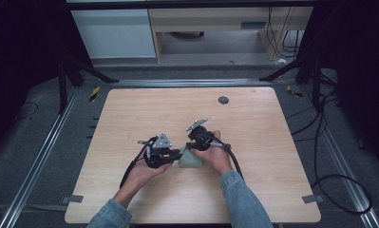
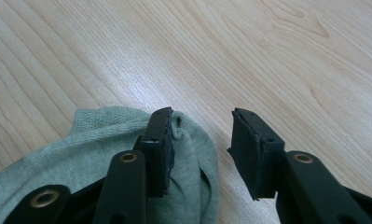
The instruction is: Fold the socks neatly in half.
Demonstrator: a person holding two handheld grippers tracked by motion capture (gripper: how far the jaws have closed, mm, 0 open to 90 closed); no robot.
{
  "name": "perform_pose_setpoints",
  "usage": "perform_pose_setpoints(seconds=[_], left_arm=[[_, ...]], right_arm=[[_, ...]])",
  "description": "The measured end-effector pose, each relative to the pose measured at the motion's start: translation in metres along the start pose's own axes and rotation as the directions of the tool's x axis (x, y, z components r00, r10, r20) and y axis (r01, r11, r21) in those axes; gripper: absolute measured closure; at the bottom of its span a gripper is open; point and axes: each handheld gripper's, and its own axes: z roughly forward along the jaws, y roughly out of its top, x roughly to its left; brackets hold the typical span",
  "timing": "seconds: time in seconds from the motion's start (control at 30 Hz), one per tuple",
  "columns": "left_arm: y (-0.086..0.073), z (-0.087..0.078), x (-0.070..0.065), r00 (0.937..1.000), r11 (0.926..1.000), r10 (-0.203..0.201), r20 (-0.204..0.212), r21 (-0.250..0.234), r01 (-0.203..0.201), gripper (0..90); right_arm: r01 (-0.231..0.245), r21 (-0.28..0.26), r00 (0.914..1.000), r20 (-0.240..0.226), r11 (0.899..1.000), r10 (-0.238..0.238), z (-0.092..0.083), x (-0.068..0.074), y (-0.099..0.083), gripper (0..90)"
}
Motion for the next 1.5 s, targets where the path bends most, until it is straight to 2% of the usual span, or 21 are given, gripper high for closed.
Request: perform_pose_setpoints(seconds=[0.07,0.3,0.6,0.73,0.9,1.07,1.1,1.23,1.5], left_arm=[[-0.003,0.009,-0.002,1.0000,0.9995,0.005,0.002,0.033,-0.005,76.1],[-0.008,0.018,-0.002,0.9999,0.9982,-0.011,0.009,0.059,0.010,76.0],[-0.008,0.018,-0.002,0.9999,0.9986,-0.011,-0.001,0.052,0.011,74.5],[-0.006,0.015,-0.003,0.9999,0.9989,-0.014,-0.007,0.045,0.015,72.3],[-0.002,0.012,-0.005,0.9995,0.9993,-0.011,-0.029,0.036,0.012,62.4],[0.000,0.011,-0.006,0.9988,0.9993,-0.017,-0.045,0.032,0.019,47.5],[0.001,0.010,-0.006,0.9984,0.9993,-0.022,-0.052,0.029,0.024,47.5],[0.002,0.009,-0.007,0.9977,0.9990,-0.030,-0.062,0.030,0.032,36.0],[0.002,0.004,-0.007,0.9949,0.9978,-0.057,-0.084,0.028,0.059,19.5]], right_arm=[[-0.002,-0.001,0.9999,0.013,1.000,0.002,-0.001,0.000,0.000,53.6],[-0.027,-0.013,0.9994,0.024,1.000,0.027,-0.006,-0.004,0.000,45.1],[-0.043,-0.028,0.9989,0.018,0.999,0.043,-0.015,-0.004,0.000,36.1],[-0.044,-0.041,0.9985,0.031,0.998,0.045,-0.022,-0.004,0.001,33.2],[-0.053,-0.058,0.9976,0.041,0.997,0.055,-0.031,-0.005,0.001,29.1],[-0.072,-0.058,0.9963,0.043,0.996,0.075,-0.034,-0.007,0.000,25.7],[-0.073,-0.060,0.9962,0.042,0.995,0.076,-0.035,-0.008,-0.001,25.2],[-0.083,-0.066,0.9953,0.045,0.994,0.086,-0.039,-0.009,-0.003,23.1],[-0.093,-0.077,0.9940,0.049,0.993,0.097,-0.047,-0.011,-0.007,18.8]])
